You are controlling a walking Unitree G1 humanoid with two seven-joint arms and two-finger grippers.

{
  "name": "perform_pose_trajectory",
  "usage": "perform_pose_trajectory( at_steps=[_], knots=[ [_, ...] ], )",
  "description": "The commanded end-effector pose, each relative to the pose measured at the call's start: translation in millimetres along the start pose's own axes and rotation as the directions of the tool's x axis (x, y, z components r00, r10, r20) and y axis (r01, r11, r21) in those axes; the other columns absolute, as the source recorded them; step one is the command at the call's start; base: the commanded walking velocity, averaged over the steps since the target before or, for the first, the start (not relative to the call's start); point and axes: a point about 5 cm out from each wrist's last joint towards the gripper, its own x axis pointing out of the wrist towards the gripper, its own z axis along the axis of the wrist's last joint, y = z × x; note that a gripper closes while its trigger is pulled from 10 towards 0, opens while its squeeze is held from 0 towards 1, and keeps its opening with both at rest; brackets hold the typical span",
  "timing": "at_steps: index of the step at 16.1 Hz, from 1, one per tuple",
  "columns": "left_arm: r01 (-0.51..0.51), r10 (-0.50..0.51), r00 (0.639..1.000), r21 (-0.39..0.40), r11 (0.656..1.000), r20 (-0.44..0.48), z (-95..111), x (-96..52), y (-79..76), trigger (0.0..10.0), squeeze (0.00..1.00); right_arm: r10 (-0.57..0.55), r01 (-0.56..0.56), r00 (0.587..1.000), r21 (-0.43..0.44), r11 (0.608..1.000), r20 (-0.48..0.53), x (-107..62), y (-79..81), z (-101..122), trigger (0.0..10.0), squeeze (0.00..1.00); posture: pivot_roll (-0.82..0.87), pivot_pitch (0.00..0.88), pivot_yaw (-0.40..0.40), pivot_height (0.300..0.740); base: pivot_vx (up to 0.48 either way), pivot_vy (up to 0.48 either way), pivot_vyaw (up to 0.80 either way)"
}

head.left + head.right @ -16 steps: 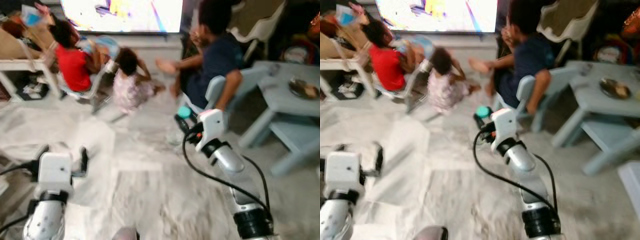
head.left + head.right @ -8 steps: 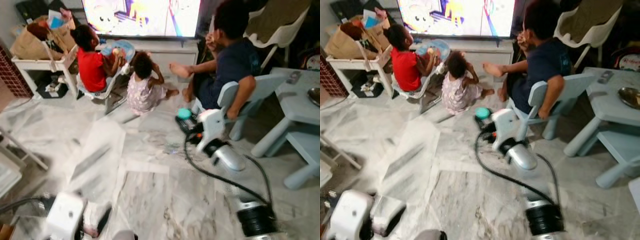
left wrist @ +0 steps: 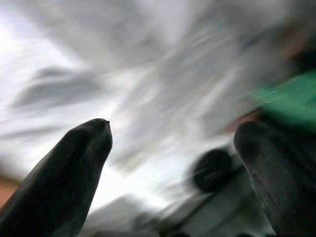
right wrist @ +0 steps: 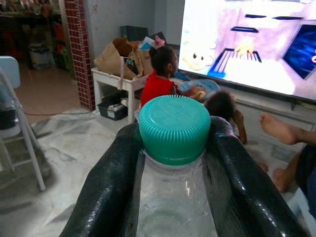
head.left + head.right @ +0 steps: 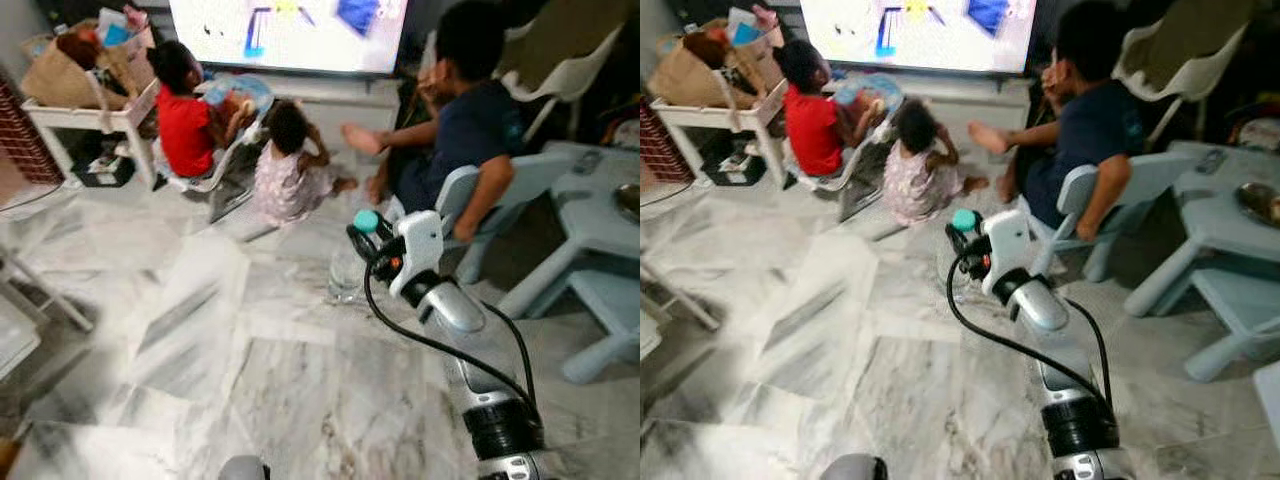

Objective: Restocking fridge

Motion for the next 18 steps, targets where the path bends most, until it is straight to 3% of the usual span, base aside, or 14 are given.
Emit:
perform_pose_trajectory(
  at_steps=[1, 2, 3, 4, 5, 6, 8, 10, 11, 12, 15, 16, 17, 18],
  knots=[
    [-0.286, 0.291, 0.954, 0.066, 0.956, -0.075, -8.6, -24.3, 51.7, 10.0, 0.00, 0.013, -0.012, 0.999, -0.007, 1.000, 0.046, 5.7, 1.6, 9.3, 10.0, 0.00, 0.20, 0.000, -0.046, 0.740, 0.000, 0.000, 0.00],
    [-0.481, 0.481, 0.877, 0.000, 0.877, -0.002, 5.0, -40.0, 88.4, 10.0, 0.00, 0.013, -0.013, 0.999, -0.005, 1.000, 0.047, 6.1, 3.0, 9.0, 10.0, 0.00, 0.20, 0.000, -0.046, 0.740, 0.000, 0.000, 0.00],
    [-0.585, 0.584, 0.806, -0.022, 0.811, 0.090, 22.3, -46.1, 105.2, 10.0, 0.00, 0.013, -0.012, 0.999, -0.004, 1.000, 0.049, 6.4, 3.4, 9.2, 10.0, 0.00, 0.19, 0.000, -0.046, 0.740, 0.000, 0.000, 0.00],
    [-0.719, 0.730, 0.636, -0.152, 0.679, 0.250, 57.7, -55.2, 130.9, 10.0, 0.00, 0.011, -0.011, 0.998, -0.003, 1.000, 0.055, 7.0, 3.9, 10.8, 10.0, 0.00, 0.18, 0.000, -0.050, 0.740, 0.000, 0.000, 0.00],
    [-0.744, 0.763, 0.528, -0.230, 0.627, 0.373, 90.3, -53.0, 139.4, 10.0, 0.00, 0.008, -0.008, 0.998, -0.005, 1.000, 0.061, 7.3, 3.3, 12.9, 10.0, 0.00, 0.18, 0.000, -0.050, 0.740, 0.000, 0.000, 0.00],
    [-0.739, 0.775, 0.452, -0.301, 0.603, 0.441, 111.8, -45.0, 142.6, 10.0, 0.00, 0.005, -0.005, 0.998, -0.011, 1.000, 0.065, 7.6, 1.6, 14.7, 10.0, 0.00, 0.15, 0.000, -0.055, 0.740, 0.000, 0.000, 0.00],
    [-0.561, 0.781, 0.320, -0.557, 0.613, 0.536, 149.0, -25.9, 147.8, 10.0, 0.00, -0.009, 0.011, 0.997, -0.026, 1.000, 0.070, 8.9, -4.8, 17.4, 10.0, 0.00, 0.14, 0.000, -0.057, 0.740, 0.000, 0.000, 0.00],
    [-0.417, 0.794, 0.178, -0.686, 0.596, 0.582, 176.2, -25.9, 146.5, 10.0, 0.00, -0.028, 0.030, 0.997, -0.025, 0.999, 0.074, 10.0, -7.7, 17.3, 10.0, 0.00, 0.13, 0.000, -0.058, 0.740, 0.000, 0.000, 0.00],
    [-0.326, 0.797, 0.088, -0.739, 0.590, 0.597, 190.0, -30.2, 143.2, 10.0, 0.00, -0.035, 0.037, 0.996, -0.022, 0.999, 0.078, 11.6, -7.9, 17.9, 10.0, 0.00, 0.14, 0.000, -0.057, 0.740, 0.000, 0.000, 0.00],
    [-0.300, 0.804, -0.034, -0.773, 0.559, 0.594, 203.7, -39.2, 138.8, 10.0, 0.00, -0.048, 0.050, 0.995, -0.022, 0.999, 0.088, 16.3, -8.4, 20.3, 10.0, 0.00, 0.14, 0.000, -0.052, 0.740, 0.000, 0.000, 0.00],
    [-0.345, 0.828, -0.171, -0.819, 0.458, 0.535, 224.0, -50.2, 137.7, 10.0, 0.00, -0.095, 0.101, 0.988, -0.045, 0.994, 0.125, 23.7, -13.4, 30.5, 10.0, 0.00, 0.16, 0.000, -0.038, 0.740, 0.000, 0.000, 0.00],
    [-0.321, 0.820, -0.211, -0.830, 0.456, 0.532, 230.8, -55.3, 132.1, 10.0, 0.00, -0.124, 0.130, 0.982, -0.035, 0.991, 0.140, 23.1, -16.3, 35.1, 10.0, 0.00, 0.14, 0.000, -0.032, 0.740, 0.000, 0.000, 0.00],
    [-0.311, 0.801, -0.197, -0.811, 0.496, 0.565, 234.2, -50.8, 124.3, 10.0, 0.00, -0.123, 0.132, 0.982, -0.051, 0.990, 0.146, 20.5, -16.4, 36.7, 10.0, 0.00, 0.13, 0.000, -0.034, 0.740, 0.000, 0.000, 0.00],
    [-0.319, 0.772, -0.134, -0.764, 0.561, 0.622, 234.8, -35.0, 115.9, 10.0, 0.00, -0.121, 0.127, 0.984, -0.043, 0.991, 0.130, 18.6, -15.9, 31.8, 10.0, 0.00, 0.11, 0.000, -0.049, 0.740, 0.000, 0.000, 0.00]
  ],
)
